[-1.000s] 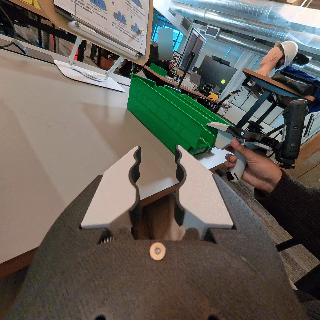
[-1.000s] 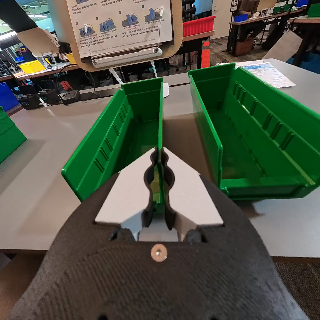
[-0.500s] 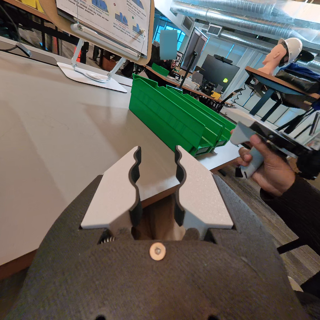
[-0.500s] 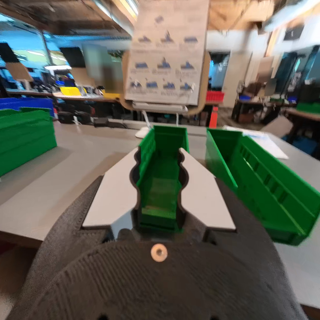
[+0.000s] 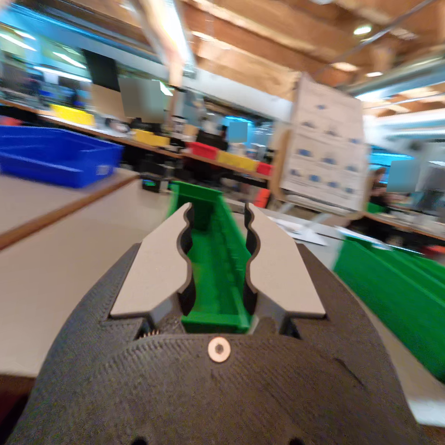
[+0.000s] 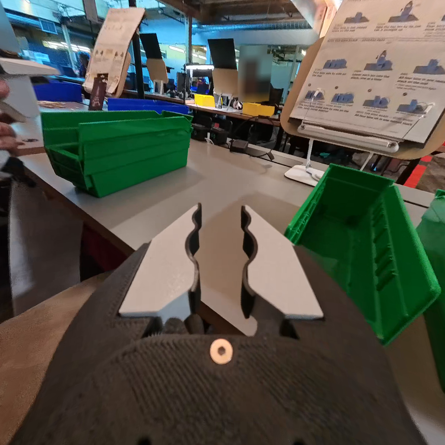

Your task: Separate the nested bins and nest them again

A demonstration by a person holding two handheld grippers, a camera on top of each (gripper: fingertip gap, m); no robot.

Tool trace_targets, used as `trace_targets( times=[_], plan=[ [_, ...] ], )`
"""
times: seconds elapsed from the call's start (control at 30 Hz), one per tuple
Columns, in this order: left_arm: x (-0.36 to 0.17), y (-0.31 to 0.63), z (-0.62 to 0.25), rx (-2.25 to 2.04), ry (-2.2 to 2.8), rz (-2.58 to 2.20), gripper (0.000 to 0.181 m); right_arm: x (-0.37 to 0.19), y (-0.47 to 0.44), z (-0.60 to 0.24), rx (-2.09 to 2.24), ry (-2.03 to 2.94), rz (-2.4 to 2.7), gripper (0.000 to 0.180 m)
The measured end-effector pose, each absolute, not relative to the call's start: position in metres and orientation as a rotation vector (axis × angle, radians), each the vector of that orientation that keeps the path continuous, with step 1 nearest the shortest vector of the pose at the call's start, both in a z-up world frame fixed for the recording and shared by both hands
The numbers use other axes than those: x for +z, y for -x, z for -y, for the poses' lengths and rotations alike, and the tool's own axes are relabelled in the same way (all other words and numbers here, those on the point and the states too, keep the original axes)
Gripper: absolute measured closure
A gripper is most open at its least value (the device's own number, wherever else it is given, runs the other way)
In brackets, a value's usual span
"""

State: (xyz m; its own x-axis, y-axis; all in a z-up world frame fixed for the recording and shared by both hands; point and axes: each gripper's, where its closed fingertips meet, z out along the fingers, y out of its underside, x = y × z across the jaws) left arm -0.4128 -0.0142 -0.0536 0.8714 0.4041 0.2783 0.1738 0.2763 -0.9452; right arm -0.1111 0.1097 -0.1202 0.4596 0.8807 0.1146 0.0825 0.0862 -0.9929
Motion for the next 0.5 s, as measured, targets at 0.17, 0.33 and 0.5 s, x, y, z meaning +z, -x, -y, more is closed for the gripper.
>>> trace_targets(
  times=[0.17,0.33,0.5],
  plan=[
    [-0.103,0.455,0.015,0.242,1.474,0.57,0.138,-0.128,0.109,-0.121,0.791,1.446,0.897,0.149],
    [-0.117,0.461,0.009,0.265,1.521,0.573,0.181,-0.132,0.11,-0.121,0.779,1.457,0.919,0.15],
    [-0.114,0.459,0.008,0.249,1.524,0.545,0.181,-0.135,0.112,-0.117,0.746,1.439,0.957,0.151]
  ],
)
